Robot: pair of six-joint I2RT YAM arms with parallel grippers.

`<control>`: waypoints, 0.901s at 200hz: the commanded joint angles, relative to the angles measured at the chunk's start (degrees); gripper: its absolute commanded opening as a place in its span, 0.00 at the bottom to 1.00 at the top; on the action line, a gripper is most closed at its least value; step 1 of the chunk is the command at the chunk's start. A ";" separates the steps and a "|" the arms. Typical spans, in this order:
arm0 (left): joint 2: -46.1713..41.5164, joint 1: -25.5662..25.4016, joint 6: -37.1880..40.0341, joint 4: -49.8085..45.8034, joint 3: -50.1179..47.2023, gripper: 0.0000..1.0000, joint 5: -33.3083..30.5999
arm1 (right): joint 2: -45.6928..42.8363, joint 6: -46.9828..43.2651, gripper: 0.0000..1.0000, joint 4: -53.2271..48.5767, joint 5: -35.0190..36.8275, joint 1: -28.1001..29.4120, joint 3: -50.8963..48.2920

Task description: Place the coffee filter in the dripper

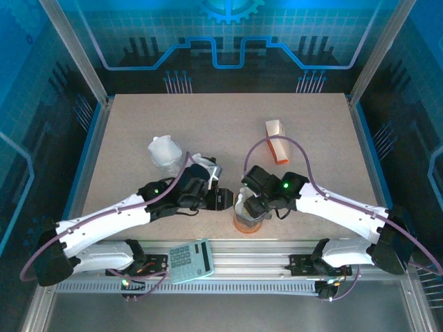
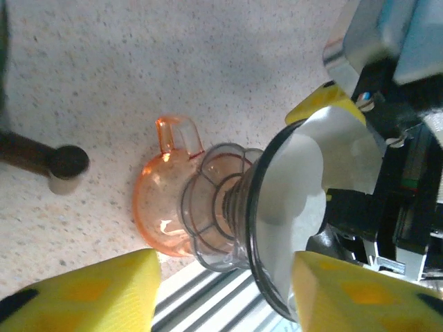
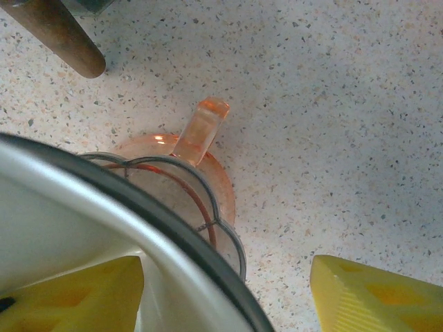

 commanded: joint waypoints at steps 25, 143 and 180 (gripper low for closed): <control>-0.38 0.72 4.50 3.55 1.24 0.76 4.31 | 0.57 -2.26 0.67 0.23 0.40 -0.59 -0.09; 3.90 0.57 6.47 9.14 2.82 0.40 8.77 | -0.31 -2.56 0.68 0.49 -0.50 -0.59 0.42; 6.41 0.10 6.41 7.23 4.40 0.33 7.63 | -0.07 -2.22 0.68 0.51 -0.29 -0.84 0.46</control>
